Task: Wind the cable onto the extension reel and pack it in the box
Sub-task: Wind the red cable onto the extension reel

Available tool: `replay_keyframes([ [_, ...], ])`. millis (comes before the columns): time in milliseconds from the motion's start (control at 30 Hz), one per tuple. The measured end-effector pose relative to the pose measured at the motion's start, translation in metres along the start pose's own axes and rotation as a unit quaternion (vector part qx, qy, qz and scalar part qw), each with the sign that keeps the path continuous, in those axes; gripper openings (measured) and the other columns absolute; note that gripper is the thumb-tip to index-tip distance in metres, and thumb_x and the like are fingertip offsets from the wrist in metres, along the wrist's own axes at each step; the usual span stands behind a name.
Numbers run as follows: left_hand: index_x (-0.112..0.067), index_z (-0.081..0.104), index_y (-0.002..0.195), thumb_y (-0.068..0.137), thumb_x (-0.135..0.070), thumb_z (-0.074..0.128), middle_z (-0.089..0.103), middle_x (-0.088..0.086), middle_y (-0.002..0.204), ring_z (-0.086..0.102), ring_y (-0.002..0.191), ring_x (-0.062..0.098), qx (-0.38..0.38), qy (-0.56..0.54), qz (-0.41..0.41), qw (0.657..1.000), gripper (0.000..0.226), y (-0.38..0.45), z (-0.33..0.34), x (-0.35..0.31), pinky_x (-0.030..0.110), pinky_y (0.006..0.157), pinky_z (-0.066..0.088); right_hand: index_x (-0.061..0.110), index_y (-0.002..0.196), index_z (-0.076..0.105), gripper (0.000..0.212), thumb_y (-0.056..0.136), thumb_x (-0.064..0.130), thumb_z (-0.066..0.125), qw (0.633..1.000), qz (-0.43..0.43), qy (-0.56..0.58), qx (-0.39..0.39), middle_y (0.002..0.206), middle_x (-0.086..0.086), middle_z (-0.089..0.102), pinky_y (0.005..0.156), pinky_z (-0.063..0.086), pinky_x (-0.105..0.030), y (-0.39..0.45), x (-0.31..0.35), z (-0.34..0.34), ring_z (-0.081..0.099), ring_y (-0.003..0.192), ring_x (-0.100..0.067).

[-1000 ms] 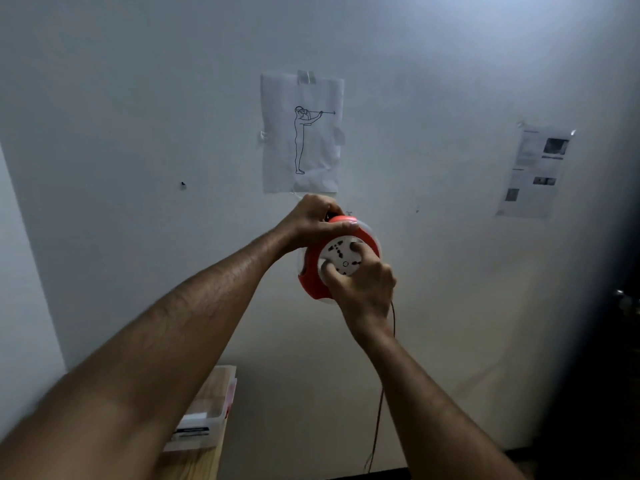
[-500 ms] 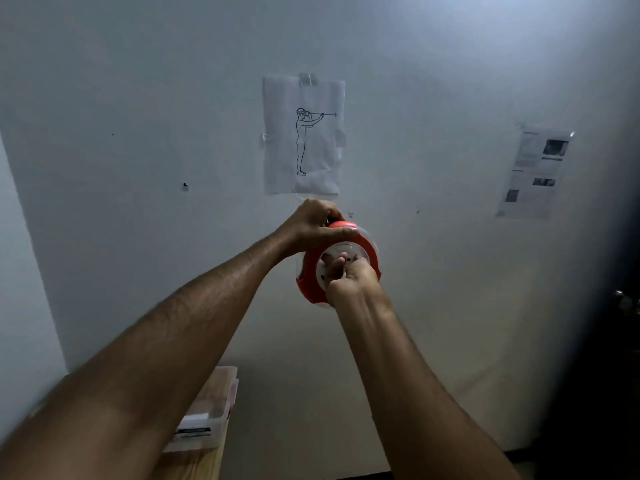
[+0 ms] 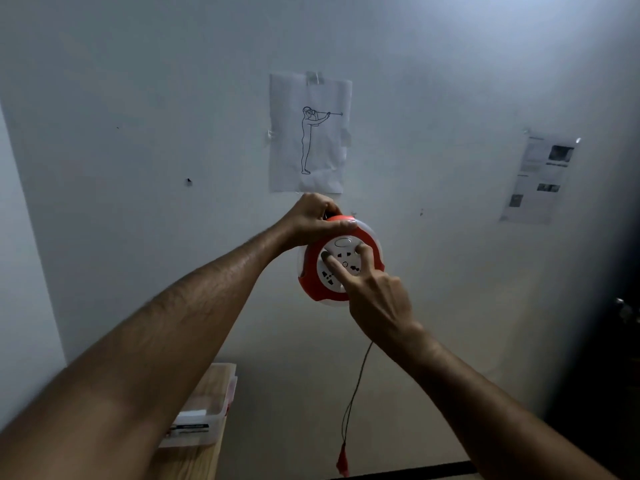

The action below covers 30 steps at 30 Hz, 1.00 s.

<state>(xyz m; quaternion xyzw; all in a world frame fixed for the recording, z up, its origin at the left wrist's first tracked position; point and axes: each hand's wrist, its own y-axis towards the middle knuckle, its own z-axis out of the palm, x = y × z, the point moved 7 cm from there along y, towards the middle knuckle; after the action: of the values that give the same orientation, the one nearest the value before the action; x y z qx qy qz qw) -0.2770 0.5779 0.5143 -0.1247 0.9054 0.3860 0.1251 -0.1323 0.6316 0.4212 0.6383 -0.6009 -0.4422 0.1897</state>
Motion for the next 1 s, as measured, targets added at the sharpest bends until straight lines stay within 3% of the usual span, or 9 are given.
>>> replay_keyframes([
  [100,-0.001,0.075,0.089,0.086,-0.041,0.078,0.067,0.006,0.074,0.062,0.062,0.009,0.002,0.001,0.001,1.000,0.041,0.000,0.003,0.001,0.009,0.052,0.046,0.017,0.145,0.055,0.062,0.086,0.011,0.074,0.999,-0.038,-0.035,0.007,0.125,-0.039,0.058,0.046,0.058,-0.036,0.002,0.004,0.001,0.064,0.051,-0.028],
  [300,-0.003,0.075,0.091,0.086,-0.040,0.078,0.068,0.003,0.076,0.064,0.065,0.008,0.014,0.002,0.008,1.000,0.038,0.001,0.013,-0.004,0.011,0.054,0.046,0.010,0.120,0.073,0.056,0.068,0.024,0.089,0.997,-0.061,-0.020,-0.047,0.072,-0.019,0.067,0.048,0.056,-0.032,0.015,0.002,-0.009,0.063,0.049,-0.027],
  [433,-0.003,0.075,0.089,0.087,-0.042,0.077,0.064,-0.002,0.072,0.060,0.063,0.004,0.004,0.012,0.016,1.000,0.039,0.005,0.009,-0.008,0.008,0.053,0.045,0.010,0.125,0.069,0.054,0.076,0.031,0.077,0.996,0.030,0.079,-0.039,0.099,-0.019,0.075,0.065,0.063,-0.036,0.021,-0.017,-0.003,0.073,0.070,-0.033],
  [533,0.000,0.072,0.082,0.087,-0.046,0.075,0.065,0.009,0.071,0.060,0.060,0.013,-0.018,0.012,0.016,1.000,0.046,0.007,0.004,-0.010,0.010,0.051,0.043,0.004,0.123,0.068,0.054,0.078,0.033,0.080,0.978,0.112,0.159,-0.073,0.107,-0.016,0.076,0.072,0.064,-0.033,0.022,-0.028,-0.003,0.076,0.082,-0.030],
  [667,-0.006,0.070,0.079,0.087,-0.046,0.076,0.061,-0.001,0.069,0.062,0.060,0.009,-0.042,-0.001,0.016,0.999,0.041,0.008,0.004,-0.013,0.009,0.050,0.043,0.009,0.126,0.067,0.061,0.075,0.037,0.088,0.900,0.298,0.289,-0.135,0.117,-0.011,0.073,0.081,0.054,-0.013,0.010,-0.036,-0.003,0.073,0.098,-0.020],
  [733,-0.007,0.070,0.082,0.087,-0.046,0.076,0.060,-0.004,0.071,0.062,0.062,0.007,-0.043,0.006,0.021,0.999,0.039,0.009,0.006,-0.015,0.009,0.053,0.043,0.012,0.125,0.068,0.061,0.073,0.036,0.090,0.837,0.389,0.352,-0.154,0.118,-0.007,0.072,0.078,0.051,-0.007,0.002,-0.033,0.004,0.070,0.101,-0.017],
  [800,-0.004,0.072,0.084,0.086,-0.046,0.076,0.062,0.001,0.074,0.062,0.064,0.009,-0.039,0.013,0.021,0.999,0.042,0.009,0.008,-0.013,0.014,0.055,0.045,0.017,0.122,0.066,0.058,0.073,0.036,0.090,0.738,0.496,0.431,-0.153,0.117,-0.005,0.070,0.076,0.062,-0.022,-0.006,-0.028,0.020,0.071,0.101,-0.019],
  [900,-0.003,0.073,0.084,0.085,-0.047,0.076,0.066,0.007,0.076,0.064,0.065,0.015,-0.033,0.018,0.032,0.999,0.044,0.006,0.015,-0.014,0.021,0.056,0.050,0.011,0.113,0.061,0.050,0.078,0.038,0.085,0.466,0.663,0.571,-0.130,0.108,-0.011,0.071,0.068,0.065,-0.038,-0.019,-0.012,0.043,0.075,0.089,-0.025],
  [1000,-0.002,0.073,0.085,0.086,-0.048,0.076,0.067,0.008,0.077,0.066,0.067,0.018,-0.028,0.017,0.025,0.999,0.045,0.003,0.022,-0.008,0.027,0.058,0.054,-0.001,0.115,0.054,0.049,0.089,0.032,0.078,0.176,0.687,0.687,-0.157,0.097,-0.021,0.071,0.063,0.065,-0.035,-0.013,0.011,0.048,0.077,0.074,-0.027],
])
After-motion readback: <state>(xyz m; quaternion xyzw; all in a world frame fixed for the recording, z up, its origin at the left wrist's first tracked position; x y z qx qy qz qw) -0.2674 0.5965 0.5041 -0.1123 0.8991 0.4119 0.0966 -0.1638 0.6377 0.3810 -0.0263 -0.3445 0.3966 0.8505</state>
